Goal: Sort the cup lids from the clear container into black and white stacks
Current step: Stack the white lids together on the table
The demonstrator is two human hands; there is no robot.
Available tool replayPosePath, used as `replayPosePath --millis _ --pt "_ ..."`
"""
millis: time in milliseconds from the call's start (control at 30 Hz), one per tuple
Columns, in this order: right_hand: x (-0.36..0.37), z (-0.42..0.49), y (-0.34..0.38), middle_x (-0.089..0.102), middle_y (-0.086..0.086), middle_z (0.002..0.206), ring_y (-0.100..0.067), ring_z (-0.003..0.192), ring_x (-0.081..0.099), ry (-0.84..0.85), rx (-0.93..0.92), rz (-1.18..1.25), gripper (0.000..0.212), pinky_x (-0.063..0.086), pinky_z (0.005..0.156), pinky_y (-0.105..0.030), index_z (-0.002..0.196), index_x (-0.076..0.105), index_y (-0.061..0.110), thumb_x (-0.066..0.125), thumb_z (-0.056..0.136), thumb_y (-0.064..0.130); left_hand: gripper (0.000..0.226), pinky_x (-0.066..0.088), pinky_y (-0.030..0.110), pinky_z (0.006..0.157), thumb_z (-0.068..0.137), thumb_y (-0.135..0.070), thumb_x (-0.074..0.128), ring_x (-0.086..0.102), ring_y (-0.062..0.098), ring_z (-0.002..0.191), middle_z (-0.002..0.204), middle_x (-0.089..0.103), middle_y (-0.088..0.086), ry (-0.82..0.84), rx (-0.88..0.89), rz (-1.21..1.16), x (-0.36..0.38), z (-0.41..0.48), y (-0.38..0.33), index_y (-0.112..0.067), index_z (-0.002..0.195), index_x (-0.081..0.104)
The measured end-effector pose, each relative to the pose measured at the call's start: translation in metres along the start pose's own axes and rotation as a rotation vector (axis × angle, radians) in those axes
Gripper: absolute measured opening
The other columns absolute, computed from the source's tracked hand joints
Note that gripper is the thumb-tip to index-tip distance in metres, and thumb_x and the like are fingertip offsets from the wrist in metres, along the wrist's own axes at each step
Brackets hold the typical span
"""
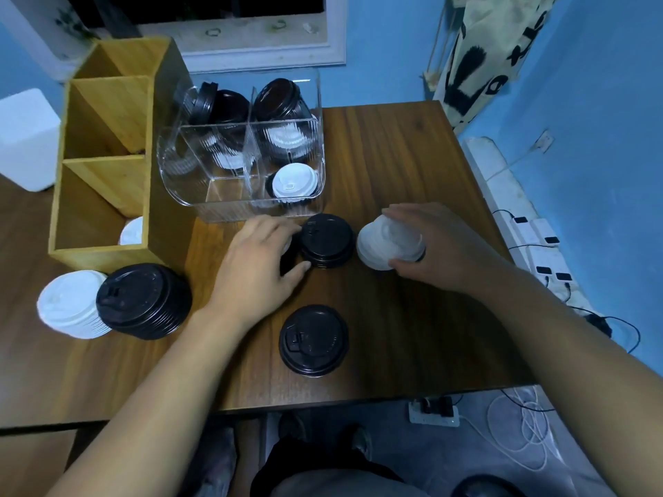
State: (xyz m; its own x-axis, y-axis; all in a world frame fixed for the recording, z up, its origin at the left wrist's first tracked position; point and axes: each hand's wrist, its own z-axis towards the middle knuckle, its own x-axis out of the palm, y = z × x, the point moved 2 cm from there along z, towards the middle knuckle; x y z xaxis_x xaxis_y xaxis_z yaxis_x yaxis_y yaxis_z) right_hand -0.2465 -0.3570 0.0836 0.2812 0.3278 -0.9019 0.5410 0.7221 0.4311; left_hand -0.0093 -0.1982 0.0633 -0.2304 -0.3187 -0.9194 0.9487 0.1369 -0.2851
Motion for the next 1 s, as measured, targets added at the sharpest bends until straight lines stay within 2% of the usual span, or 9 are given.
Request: replayPosePath --millis 167,267,367,433,533,667,867,933,1000 --pt "0.009 0.024 -0.002 0.038 0.009 0.155 -0.015 0.141 0.03 0.139 -0.031 -0.025 0.082 0.03 0.115 -0.04 0.152 0.037 0.03 0.079 0.081 0.038 0.073 0.037 0.05 0.115 0.083 -0.052 0.079 0.045 0.028 0.137 0.144 0.053 0.004 -0.041 -0.095 -0.033 0.007 -0.013 0.028 -0.012 0.14 0.056" --pt "0.015 0.028 0.001 0.035 0.01 0.155 -0.014 0.141 0.031 0.181 -0.001 -0.02 0.081 0.031 0.113 -0.038 0.15 0.036 0.032 0.078 0.082 0.04 0.081 0.035 0.048 0.118 0.084 -0.057 0.076 0.04 0.028 0.142 0.153 0.046 0.007 -0.039 -0.16 -0.083 0.012 -0.017 0.04 -0.012 0.145 0.049" --pt "0.021 0.032 0.007 0.036 0.011 0.154 -0.012 0.139 0.035 0.158 0.04 0.008 0.075 0.033 0.111 -0.036 0.148 0.04 0.032 0.073 0.084 0.051 0.084 0.032 0.044 0.12 0.085 -0.058 0.073 0.036 0.027 0.144 0.157 0.042 0.007 -0.045 -0.226 -0.162 0.016 -0.018 0.044 -0.013 0.15 0.045" --pt "0.026 0.032 0.007 0.04 0.011 0.152 -0.012 0.138 0.039 0.121 0.038 0.008 0.066 0.034 0.11 -0.034 0.145 0.043 0.032 0.068 0.087 0.052 0.085 0.031 0.042 0.12 0.086 -0.059 0.072 0.035 0.026 0.145 0.158 0.041 0.007 -0.051 -0.259 -0.195 0.018 -0.017 0.046 -0.013 0.151 0.043" --pt "0.033 0.028 0.001 0.036 0.012 0.156 -0.012 0.14 0.038 0.111 0.044 0.035 0.063 0.035 0.111 -0.036 0.146 0.04 0.034 0.065 0.09 0.049 0.086 0.034 0.043 0.118 0.085 -0.06 0.072 0.038 0.026 0.143 0.156 0.044 0.006 -0.047 -0.288 -0.22 0.02 -0.015 0.049 -0.014 0.151 0.042" --pt "0.041 0.019 -0.004 0.028 0.013 0.16 -0.013 0.143 0.032 0.082 0.022 0.028 0.063 0.037 0.113 -0.041 0.148 0.034 0.037 0.061 0.093 0.048 0.085 0.044 0.047 0.107 0.083 -0.061 0.075 0.047 0.027 0.13 0.142 0.055 0.005 -0.039 -0.302 -0.226 0.02 -0.013 0.051 -0.014 0.146 0.046" --pt "0.043 0.016 -0.005 0.017 0.015 0.163 -0.009 0.149 0.017 0.099 0.031 0.074 0.072 0.029 0.119 -0.044 0.153 0.025 0.038 0.059 0.092 0.051 0.088 0.038 0.032 0.097 0.07 -0.053 0.088 0.047 0.022 0.123 0.13 0.055 0.0 -0.021 -0.338 -0.289 0.014 -0.01 0.053 -0.02 0.141 0.049" --pt "0.041 0.013 0.0 0.012 0.015 0.164 -0.007 0.152 0.007 0.065 0.033 0.064 0.076 0.022 0.12 -0.043 0.154 0.023 0.037 0.057 0.09 0.057 0.087 0.041 0.036 0.099 0.069 -0.053 0.088 0.045 0.021 0.123 0.132 0.053 -0.002 0.006 -0.316 -0.283 0.011 -0.011 0.055 -0.023 0.141 0.049" --pt "0.04 0.008 0.012 0.017 0.011 0.164 -0.009 0.152 0.008 -0.041 -0.012 0.042 0.073 0.022 0.119 -0.042 0.153 0.029 0.031 0.049 0.089 0.061 0.092 0.044 0.045 0.103 0.069 -0.057 0.085 0.042 0.022 0.125 0.138 0.049 -0.004 0.057 -0.296 -0.243 0.008 -0.01 0.055 -0.025 0.146 0.045"
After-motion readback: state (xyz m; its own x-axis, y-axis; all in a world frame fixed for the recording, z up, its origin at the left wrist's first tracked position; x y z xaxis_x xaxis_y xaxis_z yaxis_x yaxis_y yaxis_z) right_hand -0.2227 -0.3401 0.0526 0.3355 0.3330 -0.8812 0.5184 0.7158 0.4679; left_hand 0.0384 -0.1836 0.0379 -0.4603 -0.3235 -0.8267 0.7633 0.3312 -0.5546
